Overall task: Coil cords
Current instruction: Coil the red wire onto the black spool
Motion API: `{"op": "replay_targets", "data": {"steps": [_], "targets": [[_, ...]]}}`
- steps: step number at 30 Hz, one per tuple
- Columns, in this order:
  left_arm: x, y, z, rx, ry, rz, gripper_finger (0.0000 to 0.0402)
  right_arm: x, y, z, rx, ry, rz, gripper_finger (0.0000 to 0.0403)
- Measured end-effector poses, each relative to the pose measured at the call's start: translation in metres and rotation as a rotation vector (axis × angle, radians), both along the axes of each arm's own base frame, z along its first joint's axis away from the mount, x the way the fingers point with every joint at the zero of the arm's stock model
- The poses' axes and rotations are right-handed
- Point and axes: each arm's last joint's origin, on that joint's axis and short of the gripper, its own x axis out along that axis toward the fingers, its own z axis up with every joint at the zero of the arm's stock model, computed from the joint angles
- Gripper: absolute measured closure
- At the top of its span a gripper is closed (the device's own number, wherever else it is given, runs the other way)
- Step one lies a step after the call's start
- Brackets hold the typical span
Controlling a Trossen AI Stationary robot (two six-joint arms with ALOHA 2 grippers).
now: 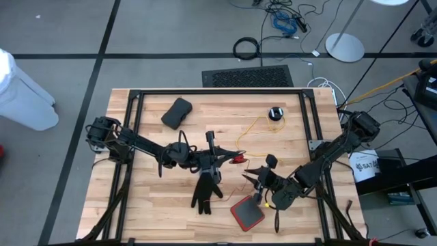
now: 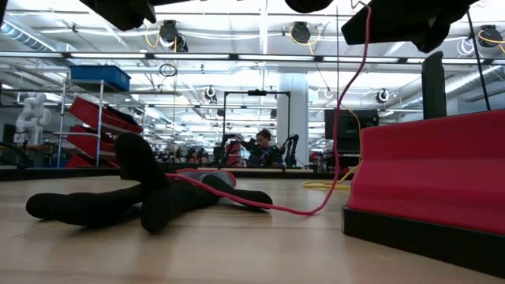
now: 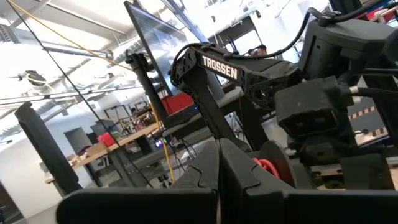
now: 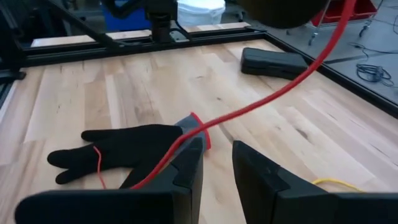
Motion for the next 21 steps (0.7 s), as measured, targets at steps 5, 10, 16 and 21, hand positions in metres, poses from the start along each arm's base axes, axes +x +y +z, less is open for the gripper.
{"op": "replay_targets", "data": {"steps": [5, 10, 16, 21], "targets": [[0.001, 0.000, -0.002, 0.004, 0.021, 0.000, 0.0401, -0.002, 0.001, 0.001, 0.002, 0.000, 0.010, 0.0330], [0.001, 0.000, -0.002, 0.004, 0.021, 0.000, 0.0401, -0.009, 0.010, 0.002, 0.026, 0.022, 0.088, 0.0330], [0.001, 0.000, -0.002, 0.002, 0.021, -0.001, 0.0401, -0.021, 0.020, 0.006, 0.034, 0.016, 0.133, 0.0330], [0.001, 0.000, -0.002, 0.001, 0.019, -0.001, 0.0401, -0.024, 0.025, 0.010, 0.050, -0.009, 0.158, 0.0330]]}}
